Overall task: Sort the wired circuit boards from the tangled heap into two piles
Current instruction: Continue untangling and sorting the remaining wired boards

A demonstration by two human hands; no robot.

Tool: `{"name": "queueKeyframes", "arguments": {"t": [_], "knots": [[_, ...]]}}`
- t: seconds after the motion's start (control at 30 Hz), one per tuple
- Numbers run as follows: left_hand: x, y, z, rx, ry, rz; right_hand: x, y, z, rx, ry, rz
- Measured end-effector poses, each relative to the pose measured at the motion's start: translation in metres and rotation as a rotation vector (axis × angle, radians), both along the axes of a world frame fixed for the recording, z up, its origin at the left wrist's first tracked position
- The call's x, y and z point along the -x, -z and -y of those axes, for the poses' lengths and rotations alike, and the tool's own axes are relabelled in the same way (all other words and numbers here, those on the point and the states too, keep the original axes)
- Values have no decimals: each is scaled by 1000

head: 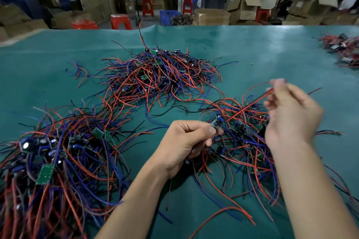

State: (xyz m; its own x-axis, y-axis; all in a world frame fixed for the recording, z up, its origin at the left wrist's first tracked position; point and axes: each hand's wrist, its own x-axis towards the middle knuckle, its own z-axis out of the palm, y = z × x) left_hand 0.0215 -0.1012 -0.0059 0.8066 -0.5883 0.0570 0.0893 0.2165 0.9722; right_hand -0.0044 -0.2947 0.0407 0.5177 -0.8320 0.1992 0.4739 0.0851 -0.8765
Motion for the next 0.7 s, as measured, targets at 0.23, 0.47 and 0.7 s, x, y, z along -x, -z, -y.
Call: {"name": "queueKeyframes", "arguments": {"t": [0.23,0.47,0.7], "knots": [[-8,3,0,195,-181,-193,2,-4,-20,122,26,-154],[-6,4,0,190,-91,-84,2,18,-65,700,-355,-359],[-2,2,-1,130,-18,-26,1,-2,-51,620,-21,-182]]}}
